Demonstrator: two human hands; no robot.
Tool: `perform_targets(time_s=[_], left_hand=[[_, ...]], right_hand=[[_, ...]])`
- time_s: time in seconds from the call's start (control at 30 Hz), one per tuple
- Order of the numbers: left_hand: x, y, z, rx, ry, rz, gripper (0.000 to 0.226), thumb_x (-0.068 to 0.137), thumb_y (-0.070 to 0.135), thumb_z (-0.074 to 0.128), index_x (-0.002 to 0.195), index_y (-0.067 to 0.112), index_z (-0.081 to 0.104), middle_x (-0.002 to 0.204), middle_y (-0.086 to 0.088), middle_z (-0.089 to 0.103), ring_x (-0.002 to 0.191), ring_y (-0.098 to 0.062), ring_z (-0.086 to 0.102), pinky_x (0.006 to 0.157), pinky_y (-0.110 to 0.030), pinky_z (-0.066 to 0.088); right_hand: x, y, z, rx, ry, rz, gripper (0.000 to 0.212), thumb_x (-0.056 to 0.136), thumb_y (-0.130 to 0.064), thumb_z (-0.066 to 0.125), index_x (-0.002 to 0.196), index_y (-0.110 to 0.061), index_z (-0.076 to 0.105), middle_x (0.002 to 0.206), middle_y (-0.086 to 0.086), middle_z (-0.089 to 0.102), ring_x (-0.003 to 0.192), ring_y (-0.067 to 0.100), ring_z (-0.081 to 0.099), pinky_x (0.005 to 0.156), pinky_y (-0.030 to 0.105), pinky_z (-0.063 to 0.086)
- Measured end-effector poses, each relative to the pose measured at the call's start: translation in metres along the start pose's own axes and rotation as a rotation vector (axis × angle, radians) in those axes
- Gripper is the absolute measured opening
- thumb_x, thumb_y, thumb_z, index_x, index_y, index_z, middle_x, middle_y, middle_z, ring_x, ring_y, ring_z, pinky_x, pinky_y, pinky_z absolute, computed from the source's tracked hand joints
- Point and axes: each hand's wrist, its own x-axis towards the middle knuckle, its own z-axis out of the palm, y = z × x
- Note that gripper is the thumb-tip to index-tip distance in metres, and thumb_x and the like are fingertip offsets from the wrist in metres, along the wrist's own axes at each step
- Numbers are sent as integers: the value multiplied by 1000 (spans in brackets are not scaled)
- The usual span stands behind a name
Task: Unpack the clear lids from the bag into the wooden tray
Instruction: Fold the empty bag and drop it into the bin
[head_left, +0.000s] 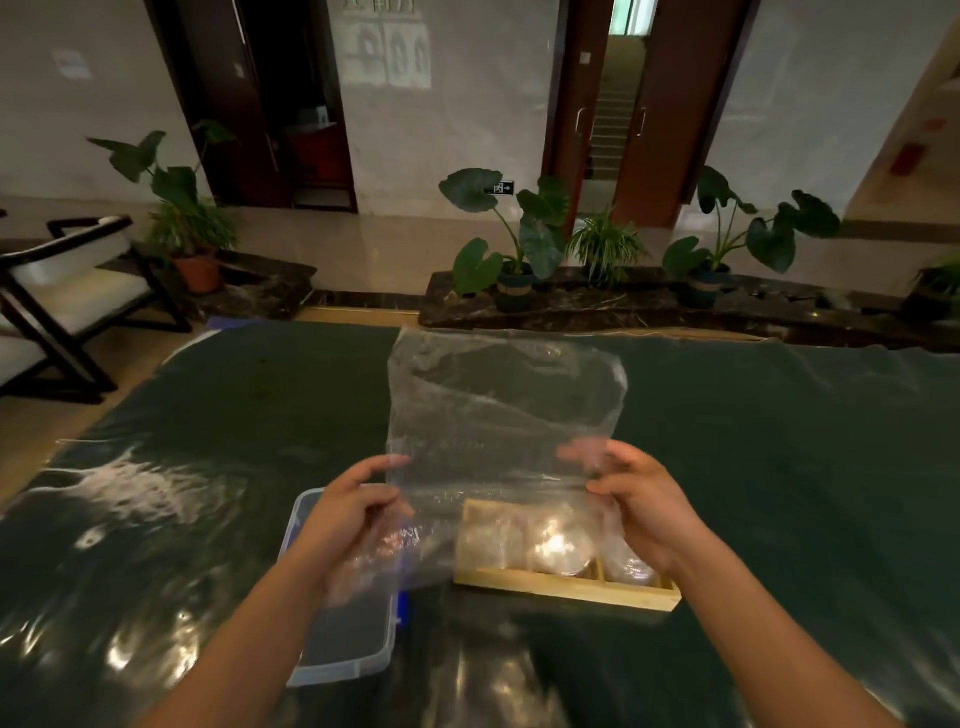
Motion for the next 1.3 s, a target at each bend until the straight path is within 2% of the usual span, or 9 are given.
perform_targets(time_s=[0.13,0.3,0.4,0.47,0.57,0.77,0.9,1.17,1.3], left_hand=[[-2,-12,4,-149,88,-119,25,99,0,52,92,7,75,91,-20,75,72,-28,73,62,-39,61],[-3,-7,3,-230,-41,-284,47,92,50,61,98,5,71,93,-21,73,78,-37,70,73,-47,58],[-9,0,11,-90,-82,-147,24,84,14,76,105,11,66,98,-18,70,70,-27,74,58,-39,62],[-7,-4,13,18,3,19,47,82,-12,72,119,15,63,107,-19,67,79,-30,75,59,-38,64],[-9,-3,20,117,114,240,65,83,-15,73,124,34,64,112,-17,67,90,-33,75,66,-41,65],[-7,-4,26,-140,93,160,69,88,-7,69,140,36,54,123,-17,70,95,-29,78,70,-46,65],[-13,-14,19,-36,-174,-147,81,80,35,86,149,26,46,134,-12,69,115,-37,71,93,-62,57],[-16,-15,19,163,-45,-60,30,90,0,69,119,7,68,93,-16,81,67,-23,75,52,-28,60],[-22,-15,29,111,10,32,26,94,-3,64,113,13,71,95,-13,80,64,-19,73,48,-25,56]], right_hand=[[-1,4,4,28,66,27,39,84,17,48,67,-7,73,118,16,73,85,36,57,60,39,46],[-9,9,8,-203,170,7,40,86,18,48,62,-4,72,116,2,73,112,21,65,66,27,59],[-11,11,2,-114,157,26,36,91,6,46,88,-9,79,124,2,70,112,24,66,70,30,59],[-14,13,-4,234,86,103,35,98,-17,45,125,-19,68,126,8,69,110,33,68,81,47,59],[-18,15,-8,293,-69,230,50,92,-62,55,134,-36,55,132,10,63,122,37,61,102,61,48],[-16,27,10,12,168,97,31,77,2,80,105,-1,70,96,18,77,80,27,76,65,35,62],[-12,28,7,-46,251,-20,29,78,-2,80,104,-10,71,95,14,78,87,33,74,83,50,62],[-17,32,8,-203,352,-172,21,84,-8,78,94,-24,69,89,3,77,69,15,73,59,29,61],[-19,30,11,-56,266,-172,24,87,-20,77,108,-21,66,101,1,77,87,17,76,68,31,62]])
